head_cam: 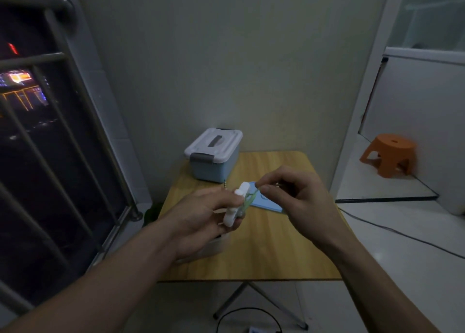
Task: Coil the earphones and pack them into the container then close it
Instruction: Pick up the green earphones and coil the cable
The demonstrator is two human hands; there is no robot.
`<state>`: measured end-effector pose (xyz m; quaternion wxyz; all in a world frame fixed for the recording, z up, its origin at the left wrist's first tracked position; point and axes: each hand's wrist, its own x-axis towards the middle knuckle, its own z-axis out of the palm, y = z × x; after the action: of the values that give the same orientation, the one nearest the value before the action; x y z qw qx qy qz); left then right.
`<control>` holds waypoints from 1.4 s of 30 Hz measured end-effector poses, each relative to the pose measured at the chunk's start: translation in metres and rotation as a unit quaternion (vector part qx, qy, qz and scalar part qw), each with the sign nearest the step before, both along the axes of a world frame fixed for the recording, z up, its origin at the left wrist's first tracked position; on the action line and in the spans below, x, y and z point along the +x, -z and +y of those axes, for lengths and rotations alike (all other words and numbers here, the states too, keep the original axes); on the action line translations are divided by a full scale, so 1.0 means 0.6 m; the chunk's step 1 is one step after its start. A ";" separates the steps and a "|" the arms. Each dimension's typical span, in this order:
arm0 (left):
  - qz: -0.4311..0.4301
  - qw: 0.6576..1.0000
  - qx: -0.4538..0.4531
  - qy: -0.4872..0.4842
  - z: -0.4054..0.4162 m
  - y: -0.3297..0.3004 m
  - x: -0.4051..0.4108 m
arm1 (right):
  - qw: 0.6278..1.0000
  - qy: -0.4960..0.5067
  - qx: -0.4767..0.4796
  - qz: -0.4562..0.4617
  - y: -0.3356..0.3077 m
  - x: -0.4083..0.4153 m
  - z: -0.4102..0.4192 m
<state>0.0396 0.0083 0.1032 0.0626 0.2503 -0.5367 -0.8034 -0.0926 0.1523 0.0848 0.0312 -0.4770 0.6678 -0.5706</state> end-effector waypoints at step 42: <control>0.082 0.986 0.049 0.135 0.010 0.005 0.022 | 0.997 -0.015 0.005 -0.075 -0.006 0.003 0.008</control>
<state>0.0530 0.0145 0.1004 -0.0148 0.1116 -0.5183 -0.8478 -0.0911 0.1569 0.0883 0.0922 -0.4432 0.6589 -0.6007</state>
